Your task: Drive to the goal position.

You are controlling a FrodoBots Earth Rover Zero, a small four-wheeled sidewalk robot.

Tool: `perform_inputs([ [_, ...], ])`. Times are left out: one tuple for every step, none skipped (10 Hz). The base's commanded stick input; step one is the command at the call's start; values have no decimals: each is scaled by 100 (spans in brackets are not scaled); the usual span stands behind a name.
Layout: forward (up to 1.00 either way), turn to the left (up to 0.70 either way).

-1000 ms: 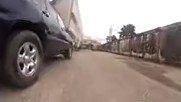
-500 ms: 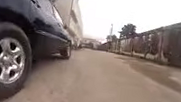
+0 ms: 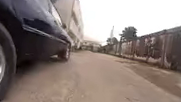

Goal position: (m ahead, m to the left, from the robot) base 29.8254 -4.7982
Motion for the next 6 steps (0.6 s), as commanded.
perform_inputs([
  [70,0],
  [70,0],
  [70,0],
  [70,0],
  [70,0],
  [70,0],
])
